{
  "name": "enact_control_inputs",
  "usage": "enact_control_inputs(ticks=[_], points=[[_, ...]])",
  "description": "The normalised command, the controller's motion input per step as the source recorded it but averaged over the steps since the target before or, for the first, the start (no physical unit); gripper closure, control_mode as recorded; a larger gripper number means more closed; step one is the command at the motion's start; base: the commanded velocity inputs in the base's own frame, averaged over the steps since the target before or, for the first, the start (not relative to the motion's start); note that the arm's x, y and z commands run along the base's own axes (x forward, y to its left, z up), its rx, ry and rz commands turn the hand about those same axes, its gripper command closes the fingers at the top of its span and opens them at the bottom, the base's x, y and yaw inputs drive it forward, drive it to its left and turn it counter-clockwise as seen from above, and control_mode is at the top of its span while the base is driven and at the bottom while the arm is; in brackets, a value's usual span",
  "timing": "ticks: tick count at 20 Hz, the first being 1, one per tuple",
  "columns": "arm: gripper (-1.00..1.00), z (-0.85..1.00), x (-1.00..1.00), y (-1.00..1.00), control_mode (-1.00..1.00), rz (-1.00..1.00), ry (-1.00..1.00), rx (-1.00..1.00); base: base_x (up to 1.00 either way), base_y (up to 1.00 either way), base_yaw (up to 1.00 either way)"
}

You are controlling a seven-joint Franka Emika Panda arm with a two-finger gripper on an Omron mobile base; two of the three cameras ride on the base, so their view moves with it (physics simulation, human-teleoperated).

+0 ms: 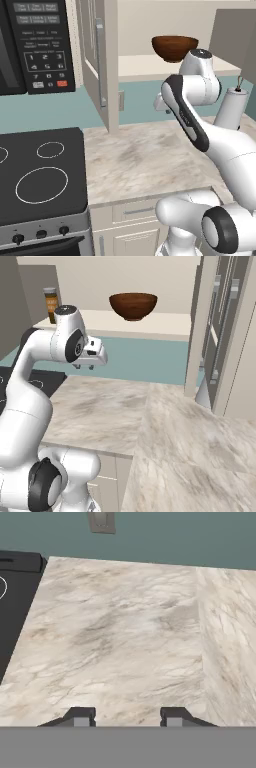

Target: Take the cinnamon bottle from the cabinet and place it on the dining table, next to the plate with the cupcake. Then take the chocolate from the dining counter and place it on the cupcake plate.

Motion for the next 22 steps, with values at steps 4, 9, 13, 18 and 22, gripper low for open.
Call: enact_control_inputs(ticks=[4,9,13,18,22], points=[[-1.00,0.00,0.00,0.00,-1.00,0.00,0.00,-0.01,0.00,0.00,0.00],[-1.00,0.05,-0.03,0.08,-1.00,0.00,-0.20,-0.03,0.00,0.00,0.00],[-1.00,0.35,0.00,0.44,-1.00,0.17,-0.31,-0.01,0.00,0.00,0.00],[-1.00,0.58,0.17,0.48,-1.00,0.33,-0.17,0.07,0.00,0.00,0.00],[-1.00,0.59,0.45,0.58,-1.00,0.36,0.00,0.15,0.00,0.00,0.00]])
